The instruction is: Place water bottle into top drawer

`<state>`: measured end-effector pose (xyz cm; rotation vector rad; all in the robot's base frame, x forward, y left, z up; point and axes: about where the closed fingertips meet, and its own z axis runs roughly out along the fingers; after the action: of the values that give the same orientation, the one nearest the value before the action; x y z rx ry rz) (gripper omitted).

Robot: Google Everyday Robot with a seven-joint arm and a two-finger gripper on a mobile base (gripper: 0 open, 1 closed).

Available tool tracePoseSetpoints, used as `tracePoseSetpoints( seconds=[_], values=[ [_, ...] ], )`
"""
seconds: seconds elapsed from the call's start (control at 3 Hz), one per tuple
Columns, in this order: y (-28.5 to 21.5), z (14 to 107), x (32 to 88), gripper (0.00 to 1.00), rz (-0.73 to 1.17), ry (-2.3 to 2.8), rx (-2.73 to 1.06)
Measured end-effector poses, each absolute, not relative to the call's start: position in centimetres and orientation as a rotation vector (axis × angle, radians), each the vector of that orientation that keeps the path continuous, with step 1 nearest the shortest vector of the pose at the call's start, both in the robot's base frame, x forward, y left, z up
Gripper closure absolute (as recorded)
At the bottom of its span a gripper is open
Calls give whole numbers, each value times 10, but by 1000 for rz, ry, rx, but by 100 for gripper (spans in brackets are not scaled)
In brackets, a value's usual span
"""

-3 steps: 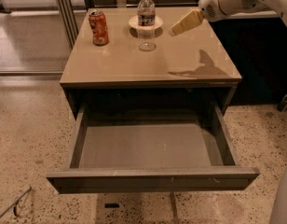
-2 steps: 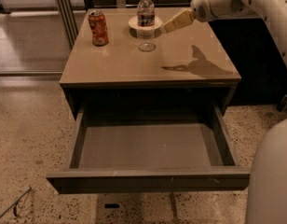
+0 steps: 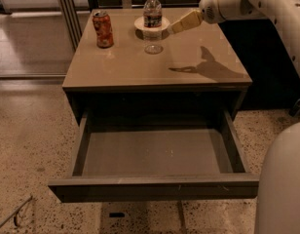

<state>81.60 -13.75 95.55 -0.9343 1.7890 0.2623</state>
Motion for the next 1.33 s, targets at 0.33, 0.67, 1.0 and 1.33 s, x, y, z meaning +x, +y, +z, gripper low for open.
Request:
tracePoseSetpoints(
  seconds=[0.33, 0.67, 1.0, 1.33],
  values=[
    [-129, 951, 825, 0, 291, 1760, -916],
    [-108, 949, 833, 0, 331, 1716, -891],
    [-87, 948, 837, 0, 343, 1682, -879],
    [-65, 945, 841, 0, 344, 1667, -879]
  ],
)
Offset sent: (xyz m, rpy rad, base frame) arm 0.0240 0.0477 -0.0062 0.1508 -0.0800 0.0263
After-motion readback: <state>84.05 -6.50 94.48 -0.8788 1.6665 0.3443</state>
